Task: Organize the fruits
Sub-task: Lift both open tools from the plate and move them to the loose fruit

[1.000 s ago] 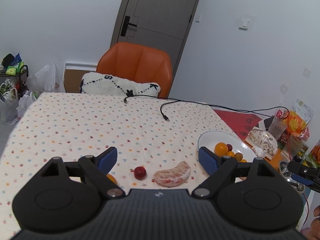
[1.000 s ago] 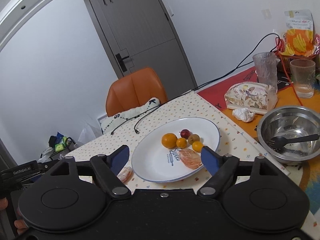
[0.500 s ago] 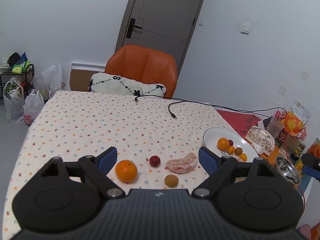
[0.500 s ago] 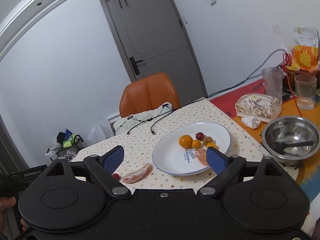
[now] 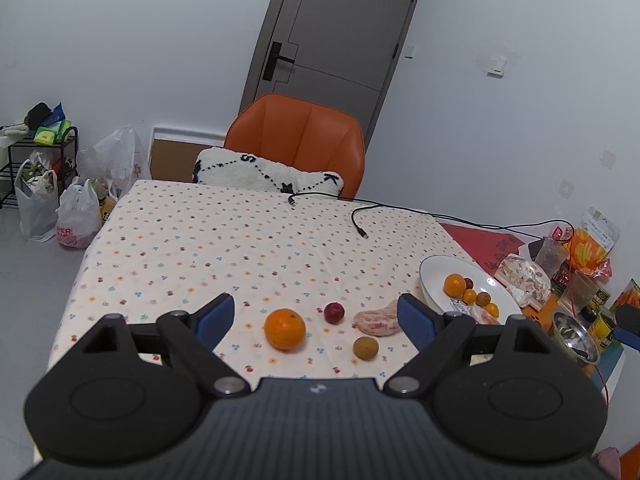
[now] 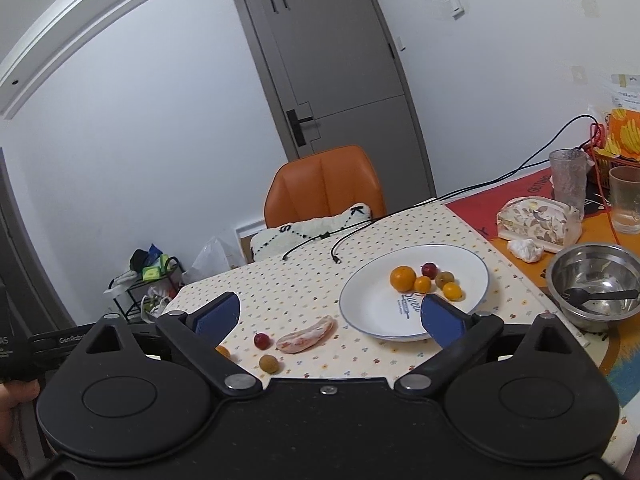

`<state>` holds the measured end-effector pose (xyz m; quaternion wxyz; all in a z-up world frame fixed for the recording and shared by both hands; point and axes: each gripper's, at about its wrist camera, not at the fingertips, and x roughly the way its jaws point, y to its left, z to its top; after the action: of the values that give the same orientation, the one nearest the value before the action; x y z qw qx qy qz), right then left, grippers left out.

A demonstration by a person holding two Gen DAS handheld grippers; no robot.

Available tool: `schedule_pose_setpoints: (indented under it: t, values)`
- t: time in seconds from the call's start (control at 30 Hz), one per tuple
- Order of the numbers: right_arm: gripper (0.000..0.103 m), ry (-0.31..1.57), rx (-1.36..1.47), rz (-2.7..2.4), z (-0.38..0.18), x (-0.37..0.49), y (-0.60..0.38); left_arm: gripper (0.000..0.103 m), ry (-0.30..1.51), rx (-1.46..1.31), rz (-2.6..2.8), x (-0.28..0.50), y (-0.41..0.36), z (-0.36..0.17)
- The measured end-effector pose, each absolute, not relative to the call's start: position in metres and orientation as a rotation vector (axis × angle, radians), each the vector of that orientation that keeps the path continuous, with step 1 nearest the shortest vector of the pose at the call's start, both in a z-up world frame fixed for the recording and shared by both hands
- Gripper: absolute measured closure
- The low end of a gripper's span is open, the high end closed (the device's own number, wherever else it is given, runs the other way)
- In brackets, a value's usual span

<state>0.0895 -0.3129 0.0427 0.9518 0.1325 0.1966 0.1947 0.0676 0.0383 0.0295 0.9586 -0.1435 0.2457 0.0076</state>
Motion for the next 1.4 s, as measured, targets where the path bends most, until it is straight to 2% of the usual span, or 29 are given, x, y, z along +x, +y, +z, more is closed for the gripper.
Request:
schedule_pose_setpoints:
  t: [0.1, 0.67, 1.0, 1.07, 1.23, 1.4]
  values:
    - [0.000, 0.397, 0.258, 0.426, 0.041, 0.089, -0.308, 0.016, 0.515, -0.293, 0.027, 0.072, 0.041, 0.026]
    - [0.000, 0.454, 0.254, 0.471, 0.028, 0.091, -0.285, 0.016, 0.505, -0.361, 0.044, 0.070, 0.064, 0.011]
    - [0.001, 0.522, 0.275, 0.498, -0.005, 0.110, -0.272, 0.016, 0.521, -0.331, 0.024, 0.079, 0.063, -0.005]
    - [0.002, 0.544, 0.272, 0.501, -0.014, 0.118, -0.267, 0.016, 0.529, -0.337, 0.025, 0.085, 0.063, -0.011]
    - [0.021, 0.610, 0.278, 0.513, -0.034, 0.136, -0.255, 0.016, 0.559, -0.343, 0.022, 0.101, 0.062, -0.028]
    - [0.025, 0.632, 0.262, 0.521, -0.040, 0.153, -0.238, 0.018, 0.584, -0.341, 0.012, 0.115, 0.062, -0.035]
